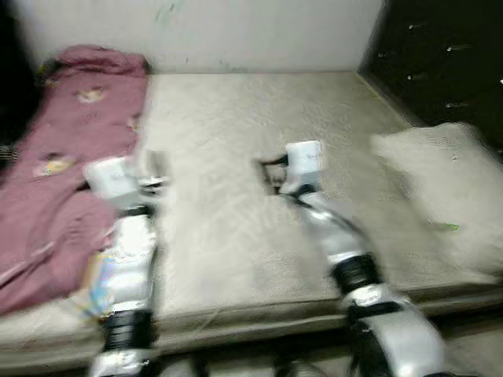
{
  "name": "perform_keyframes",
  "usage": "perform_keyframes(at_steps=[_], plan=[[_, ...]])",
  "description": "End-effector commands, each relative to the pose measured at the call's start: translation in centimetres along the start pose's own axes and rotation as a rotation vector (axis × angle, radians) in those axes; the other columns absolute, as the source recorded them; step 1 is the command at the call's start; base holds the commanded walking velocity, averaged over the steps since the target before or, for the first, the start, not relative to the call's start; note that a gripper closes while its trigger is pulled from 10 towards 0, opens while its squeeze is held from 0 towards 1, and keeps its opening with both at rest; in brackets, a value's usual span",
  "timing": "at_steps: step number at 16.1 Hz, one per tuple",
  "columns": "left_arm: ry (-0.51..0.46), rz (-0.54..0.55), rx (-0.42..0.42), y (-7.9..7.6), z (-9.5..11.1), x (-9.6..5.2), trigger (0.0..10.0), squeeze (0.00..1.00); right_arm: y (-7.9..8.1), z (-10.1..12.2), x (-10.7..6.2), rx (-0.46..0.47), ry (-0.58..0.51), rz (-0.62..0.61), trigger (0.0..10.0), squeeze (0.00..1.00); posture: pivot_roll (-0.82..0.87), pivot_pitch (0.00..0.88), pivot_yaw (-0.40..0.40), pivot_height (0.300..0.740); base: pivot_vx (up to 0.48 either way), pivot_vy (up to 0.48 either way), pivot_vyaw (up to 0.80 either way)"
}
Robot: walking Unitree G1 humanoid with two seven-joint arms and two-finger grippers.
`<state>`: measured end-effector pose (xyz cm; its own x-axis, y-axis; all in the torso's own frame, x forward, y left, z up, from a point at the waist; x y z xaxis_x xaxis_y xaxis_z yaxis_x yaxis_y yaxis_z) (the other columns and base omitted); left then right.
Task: Clean up the room
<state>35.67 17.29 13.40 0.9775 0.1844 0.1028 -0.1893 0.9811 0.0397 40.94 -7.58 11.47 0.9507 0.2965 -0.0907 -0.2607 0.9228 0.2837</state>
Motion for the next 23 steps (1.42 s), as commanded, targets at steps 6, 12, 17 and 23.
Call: perform_keyframes(at_steps=[6,12,17,23], plan=[[0.004,0.020,0.010,0.8,0.1,0.3,10.0,0.00,0.3,0.4,0.2,0.026,-0.008,-0.004,10.0,0.00,-0.03,0.000,-0.047,0.740,0.000,0.472,0.35],[-0.010,-0.006,-0.033,0.4,0.3,0.2,10.0,0.00,0.2,0.2,0.1,0.027,-0.006,-0.007,10.0,0.00,-0.03,0.000,-0.048,0.740,0.000,0.461,0.00],[-0.020,-0.024,-0.039,0.2,0.4,0.2,10.0,0.00,0.0,0.2,0.2,0.030,0.002,-0.013,10.0,0.00,-0.03,0.000,-0.051,0.740,0.000,0.455,-0.44],[-0.020,0.011,-0.021,0.7,0.5,0.5,10.0,0.00,0.0,0.4,0.3,0.013,0.000,-0.009,10.0,0.00,-0.03,0.000,-0.054,0.740,0.000,0.287,0.00]])
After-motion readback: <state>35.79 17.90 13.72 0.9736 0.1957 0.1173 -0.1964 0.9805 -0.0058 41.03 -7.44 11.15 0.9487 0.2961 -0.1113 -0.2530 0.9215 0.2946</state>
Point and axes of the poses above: a point about 5 cm out from each wrist's last joint towards the gripper, its own x axis pointing out of the wrist towards the gripper, its own z axis along the axis of the wrist's last joint, y = z × x, the point moved 5 cm from there along x, pointing out of the wrist towards the gripper, and after that the axes turned 14 degrees about x, right-handed, at the moved point
